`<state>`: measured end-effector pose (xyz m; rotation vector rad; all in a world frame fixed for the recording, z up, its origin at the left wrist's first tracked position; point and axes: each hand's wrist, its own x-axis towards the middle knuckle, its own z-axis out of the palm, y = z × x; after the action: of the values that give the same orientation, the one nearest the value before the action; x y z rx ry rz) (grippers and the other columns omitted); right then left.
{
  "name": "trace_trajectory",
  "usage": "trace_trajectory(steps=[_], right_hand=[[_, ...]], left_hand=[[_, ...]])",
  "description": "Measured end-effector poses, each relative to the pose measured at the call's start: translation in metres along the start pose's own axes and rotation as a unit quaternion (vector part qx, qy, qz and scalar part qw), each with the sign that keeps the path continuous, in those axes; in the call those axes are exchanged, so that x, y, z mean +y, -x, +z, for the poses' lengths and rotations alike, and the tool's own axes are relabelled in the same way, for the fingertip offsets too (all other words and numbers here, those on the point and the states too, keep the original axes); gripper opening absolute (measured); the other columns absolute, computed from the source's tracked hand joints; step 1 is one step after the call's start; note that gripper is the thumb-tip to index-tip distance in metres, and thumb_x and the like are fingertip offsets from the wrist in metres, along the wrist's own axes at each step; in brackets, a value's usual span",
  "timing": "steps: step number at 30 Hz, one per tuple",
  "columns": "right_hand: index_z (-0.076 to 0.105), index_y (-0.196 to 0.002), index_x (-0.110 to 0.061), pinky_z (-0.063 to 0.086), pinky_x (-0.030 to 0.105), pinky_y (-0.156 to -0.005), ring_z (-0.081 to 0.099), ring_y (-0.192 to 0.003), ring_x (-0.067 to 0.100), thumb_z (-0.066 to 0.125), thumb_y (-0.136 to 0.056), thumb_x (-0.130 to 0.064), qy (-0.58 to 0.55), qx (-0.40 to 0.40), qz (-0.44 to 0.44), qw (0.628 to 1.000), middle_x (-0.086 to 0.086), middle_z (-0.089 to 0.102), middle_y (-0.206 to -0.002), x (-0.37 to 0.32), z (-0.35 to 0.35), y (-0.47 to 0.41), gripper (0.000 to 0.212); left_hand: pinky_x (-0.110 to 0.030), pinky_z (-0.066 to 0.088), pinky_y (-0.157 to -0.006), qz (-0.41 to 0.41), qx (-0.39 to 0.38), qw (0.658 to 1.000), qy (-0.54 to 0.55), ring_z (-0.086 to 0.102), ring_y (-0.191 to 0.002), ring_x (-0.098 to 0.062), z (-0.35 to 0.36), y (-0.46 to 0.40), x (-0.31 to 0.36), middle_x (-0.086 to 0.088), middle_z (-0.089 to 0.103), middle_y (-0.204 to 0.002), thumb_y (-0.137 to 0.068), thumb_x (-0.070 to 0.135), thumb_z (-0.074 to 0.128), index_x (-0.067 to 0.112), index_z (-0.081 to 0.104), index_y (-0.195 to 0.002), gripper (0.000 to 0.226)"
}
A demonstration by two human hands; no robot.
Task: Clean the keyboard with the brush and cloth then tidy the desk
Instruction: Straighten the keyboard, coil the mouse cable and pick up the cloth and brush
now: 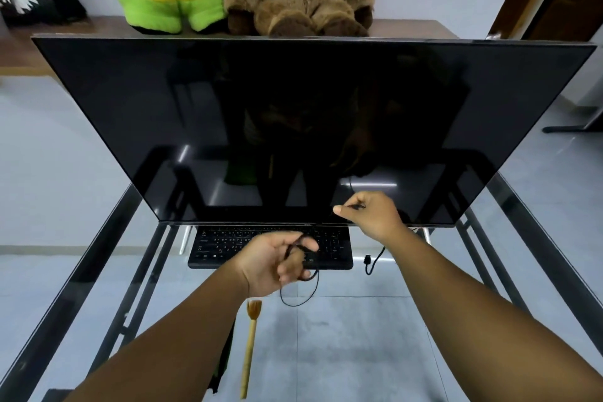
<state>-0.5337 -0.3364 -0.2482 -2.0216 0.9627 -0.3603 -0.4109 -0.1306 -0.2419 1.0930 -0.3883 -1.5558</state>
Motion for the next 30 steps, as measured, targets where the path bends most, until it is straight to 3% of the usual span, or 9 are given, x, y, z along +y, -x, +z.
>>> trace_trajectory(steps=[3, 8, 10, 13, 17, 21, 23, 25, 30], right_hand=[[0.068, -0.081, -0.020, 0.049, 0.029, -0.072, 0.059, -0.070, 0.008, 0.067, -0.089, -0.040, 0.030, -0.057, 0.023, 0.998, -0.008, 0.064, -0.072, 0.017, 0.008, 0.006, 0.022], [0.071, -0.092, -0.026, 0.044, 0.026, -0.066, 0.054, -0.060, 0.008, 0.048, -0.100, -0.034, 0.056, -0.211, 0.040, 0.975, -0.003, 0.059, -0.063, 0.031, 0.019, 0.024, 0.025], [0.072, -0.095, -0.026, 0.039, 0.022, -0.064, 0.049, -0.050, -0.002, 0.045, -0.102, -0.037, 0.049, -0.252, 0.050, 0.965, -0.003, 0.058, -0.063, 0.030, 0.022, 0.031, 0.030], [0.073, -0.100, -0.024, 0.036, 0.020, -0.067, 0.043, -0.044, -0.004, 0.043, -0.102, -0.040, 0.063, -0.309, 0.046, 0.948, -0.005, 0.056, -0.062, 0.023, 0.023, 0.040, 0.034], [0.074, -0.100, -0.024, 0.034, 0.025, -0.061, 0.035, -0.047, 0.006, 0.050, -0.099, -0.035, 0.075, -0.379, 0.044, 0.921, -0.005, 0.052, -0.057, 0.017, 0.022, 0.046, 0.027], [0.076, -0.098, -0.026, 0.041, 0.027, -0.078, 0.038, -0.053, 0.007, 0.056, -0.095, -0.030, 0.092, -0.409, 0.032, 0.907, -0.008, 0.046, -0.051, 0.009, 0.010, 0.052, 0.021], [0.076, -0.098, -0.020, 0.038, 0.025, -0.069, 0.035, -0.053, 0.009, 0.058, -0.095, -0.024, 0.061, -0.409, 0.026, 0.910, -0.012, 0.046, -0.050, 0.004, 0.002, 0.053, 0.019], [0.076, -0.099, -0.014, 0.030, 0.023, -0.059, 0.031, -0.055, 0.010, 0.061, -0.095, -0.024, 0.014, -0.407, 0.012, 0.913, -0.009, 0.044, -0.055, -0.001, -0.006, 0.053, 0.019], [0.077, -0.097, -0.015, 0.027, 0.021, -0.056, 0.027, -0.054, 0.011, 0.060, -0.094, -0.034, -0.051, -0.408, -0.034, 0.911, -0.003, 0.032, -0.055, -0.022, -0.026, 0.049, 0.025]], left_hand=[[-0.030, 0.045, -0.067, 0.038, 0.027, 0.993, 0.108, 0.028, -0.035, -0.013, -0.001, -0.001, 0.008, 0.002, 0.030, -0.040, -0.102, 0.028, 0.032, -0.001, 0.063, -0.107, 0.043], [-0.031, 0.044, -0.082, 0.132, 0.142, 0.964, 0.182, 0.041, -0.049, -0.013, -0.008, -0.006, 0.018, 0.001, 0.036, -0.056, -0.105, 0.026, 0.033, -0.003, 0.054, -0.129, 0.043], [-0.030, 0.045, -0.087, 0.157, 0.194, 0.939, 0.238, 0.051, -0.057, -0.015, -0.010, -0.010, 0.021, -0.001, 0.047, -0.060, -0.105, 0.024, 0.034, -0.006, 0.052, -0.124, 0.040], [-0.032, 0.052, -0.081, 0.190, 0.255, 0.894, 0.315, 0.070, -0.072, -0.020, -0.009, -0.015, 0.023, -0.007, 0.069, -0.071, -0.105, 0.020, 0.035, -0.001, 0.051, -0.114, 0.028], [-0.028, 0.052, -0.076, 0.229, 0.315, 0.855, 0.341, 0.070, -0.095, -0.027, -0.015, -0.020, 0.022, -0.017, 0.073, -0.094, -0.106, 0.017, 0.030, 0.011, 0.033, -0.138, 0.033], [-0.019, 0.048, -0.071, 0.248, 0.378, 0.854, 0.259, 0.068, -0.103, -0.019, -0.029, -0.022, 0.025, -0.010, 0.073, -0.099, -0.106, 0.016, 0.028, 0.008, 0.020, -0.150, 0.045], [-0.033, 0.045, -0.101, 0.235, 0.406, 0.866, 0.174, 0.068, -0.101, -0.012, -0.038, -0.026, 0.024, -0.005, 0.074, -0.097, -0.106, 0.018, 0.028, 0.007, 0.011, -0.152, 0.051], [-0.045, 0.024, -0.118, 0.203, 0.415, 0.883, 0.080, 0.068, -0.097, -0.006, -0.044, -0.029, 0.020, 0.001, 0.076, -0.091, -0.106, 0.021, 0.028, 0.006, 0.005, -0.153, 0.054], [-0.034, 0.021, -0.108, 0.084, 0.360, 0.921, -0.122, 0.070, -0.096, -0.012, -0.043, -0.036, -0.002, -0.005, 0.076, -0.092, -0.106, 0.027, 0.031, 0.006, 0.011, -0.152, 0.055]])
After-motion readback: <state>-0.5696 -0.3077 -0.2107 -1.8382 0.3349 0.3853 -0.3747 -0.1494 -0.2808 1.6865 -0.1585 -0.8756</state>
